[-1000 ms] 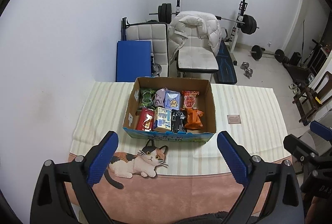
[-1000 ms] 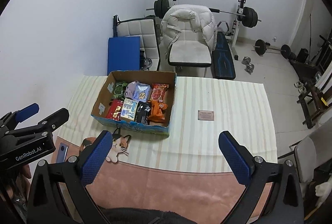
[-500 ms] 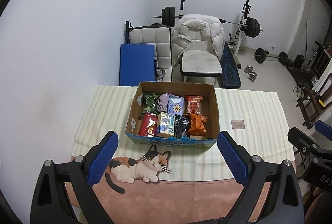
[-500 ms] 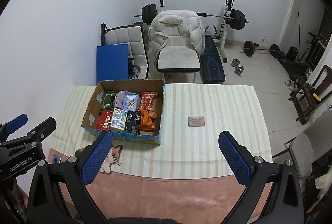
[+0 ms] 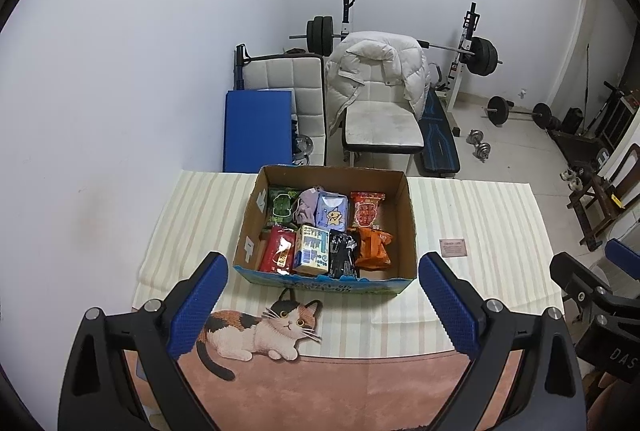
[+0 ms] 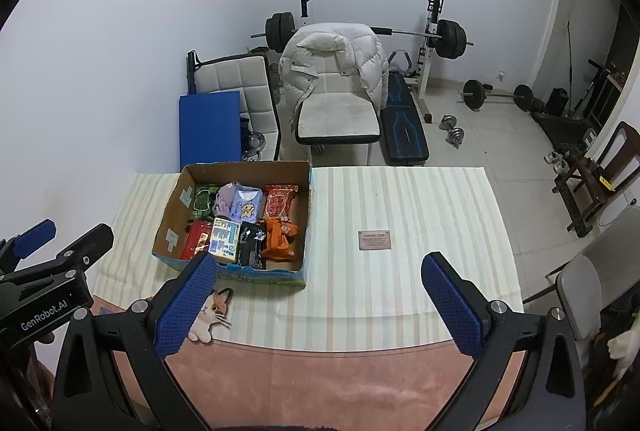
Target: Organize soft objects
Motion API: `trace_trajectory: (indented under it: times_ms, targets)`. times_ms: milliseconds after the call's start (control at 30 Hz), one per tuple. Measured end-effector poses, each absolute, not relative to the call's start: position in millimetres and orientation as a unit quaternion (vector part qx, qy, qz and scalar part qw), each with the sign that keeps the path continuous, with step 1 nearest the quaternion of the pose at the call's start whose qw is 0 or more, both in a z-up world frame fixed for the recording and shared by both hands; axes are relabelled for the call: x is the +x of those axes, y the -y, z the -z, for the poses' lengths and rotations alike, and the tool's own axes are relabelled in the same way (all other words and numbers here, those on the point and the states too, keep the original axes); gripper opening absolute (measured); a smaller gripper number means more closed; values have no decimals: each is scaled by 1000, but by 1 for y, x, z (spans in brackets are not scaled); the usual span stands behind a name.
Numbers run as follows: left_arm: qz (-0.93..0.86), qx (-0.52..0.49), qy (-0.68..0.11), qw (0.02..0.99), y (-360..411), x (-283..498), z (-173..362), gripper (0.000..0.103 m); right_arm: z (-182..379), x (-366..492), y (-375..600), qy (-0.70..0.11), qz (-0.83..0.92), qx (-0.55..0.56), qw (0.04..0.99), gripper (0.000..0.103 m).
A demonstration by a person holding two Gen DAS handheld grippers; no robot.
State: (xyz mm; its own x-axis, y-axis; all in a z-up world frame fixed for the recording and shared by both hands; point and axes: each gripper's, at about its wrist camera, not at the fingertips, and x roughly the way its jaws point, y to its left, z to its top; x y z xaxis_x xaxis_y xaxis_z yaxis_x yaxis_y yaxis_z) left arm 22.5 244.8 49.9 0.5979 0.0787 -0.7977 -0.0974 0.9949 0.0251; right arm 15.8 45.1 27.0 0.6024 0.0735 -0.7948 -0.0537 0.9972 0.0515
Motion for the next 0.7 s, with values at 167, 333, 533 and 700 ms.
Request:
trace_trajectory:
  times_ms: [167,333,533,700]
  targets:
    - [-48,-12,-446,894,-243,22,-51,98,-28,16,-41,-444,-30,12,896,103]
    - [-46,-13,-446,894,-242,23,-52,98,-29,15,-39,-442,-27,13,897,103]
    - [-43,-14,-447,893,-240,25,-55,98,-30,15,-38,-442,-25,11,897,103]
    - [-41,-15,-451,891,-238,26,-55,98,-29,16,-38,-444,-22,8,896,103]
